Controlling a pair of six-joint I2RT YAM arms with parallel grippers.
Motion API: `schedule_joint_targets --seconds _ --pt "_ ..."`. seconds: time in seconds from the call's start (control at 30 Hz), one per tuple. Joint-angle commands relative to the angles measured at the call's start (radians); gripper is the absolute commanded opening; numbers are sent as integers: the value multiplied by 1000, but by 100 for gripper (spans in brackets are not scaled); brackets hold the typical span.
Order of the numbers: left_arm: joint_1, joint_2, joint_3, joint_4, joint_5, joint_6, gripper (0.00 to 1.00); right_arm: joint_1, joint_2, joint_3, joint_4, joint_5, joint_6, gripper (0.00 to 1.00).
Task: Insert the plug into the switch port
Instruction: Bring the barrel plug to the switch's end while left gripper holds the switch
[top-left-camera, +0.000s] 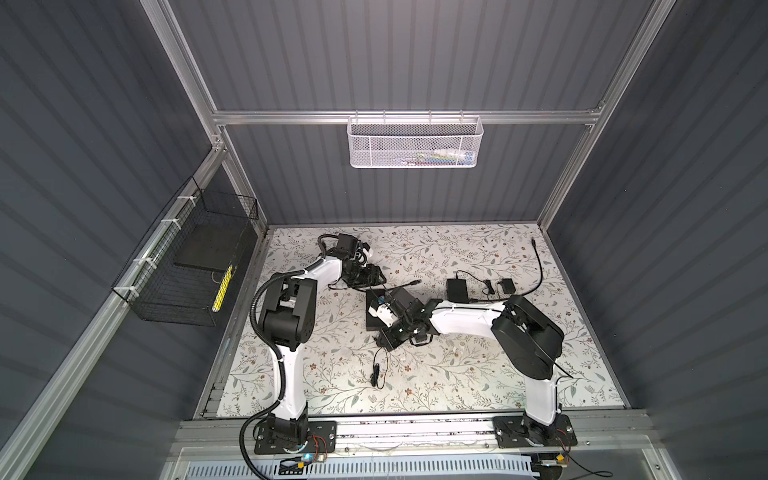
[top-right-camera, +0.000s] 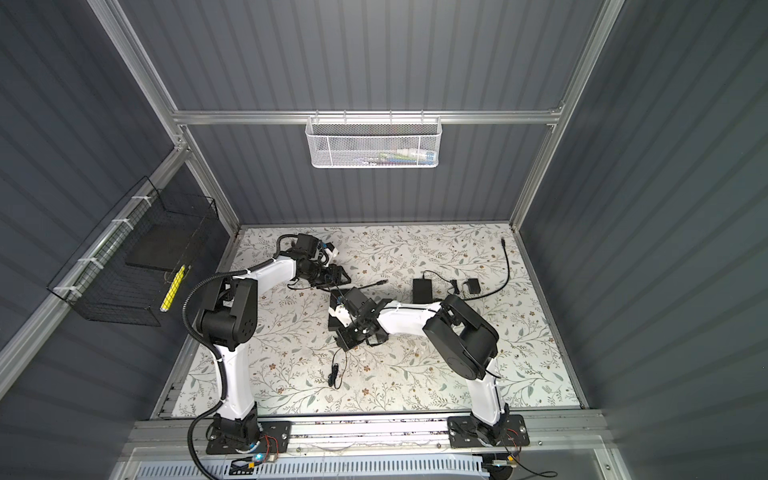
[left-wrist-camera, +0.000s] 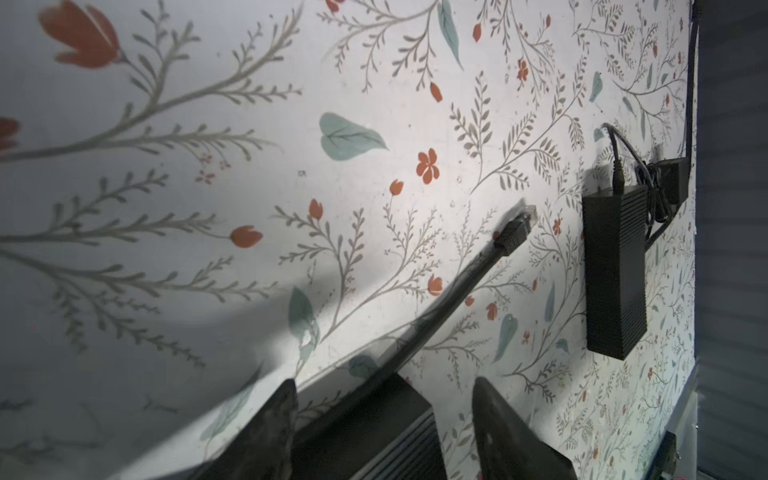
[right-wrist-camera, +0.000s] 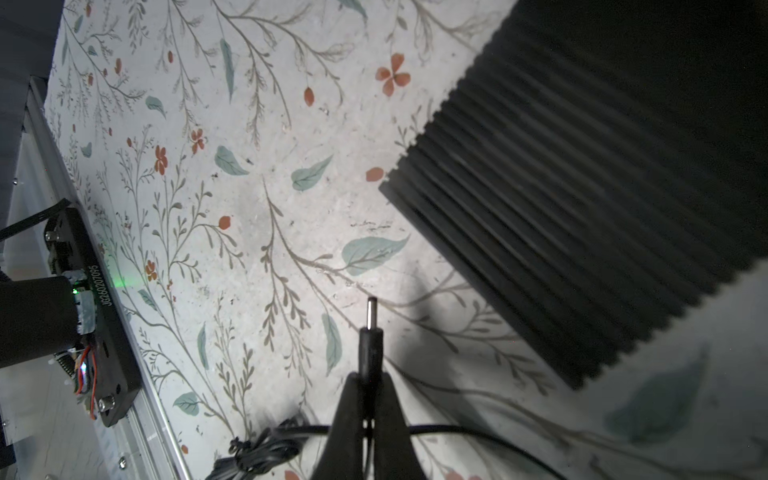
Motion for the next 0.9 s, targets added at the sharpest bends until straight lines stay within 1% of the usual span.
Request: schedule_joint_targets --seconds 0.0,0.2,0.4,0.67,0.73,0.87 --pt "-10 -6 12 -10 45 25 67 -9 26 41 16 -17 1 0" --pt "-23 2 -2 -6 61 30 67 -37 54 52 10 1 11 0" --pt "-23 -15 -29 0 70 34 67 -80 32 22 4 19 8 0" --pt "-21 -49 -67 -10 50 37 66 -104 -1 -7 1 29 -8 0" --pt "-21 -64 -111 -3 44 32 66 -104 -12 -19 2 30 -11 0" --pt "-20 -90 -140 -3 34 29 66 -110 -28 -40 -1 38 -21 0"
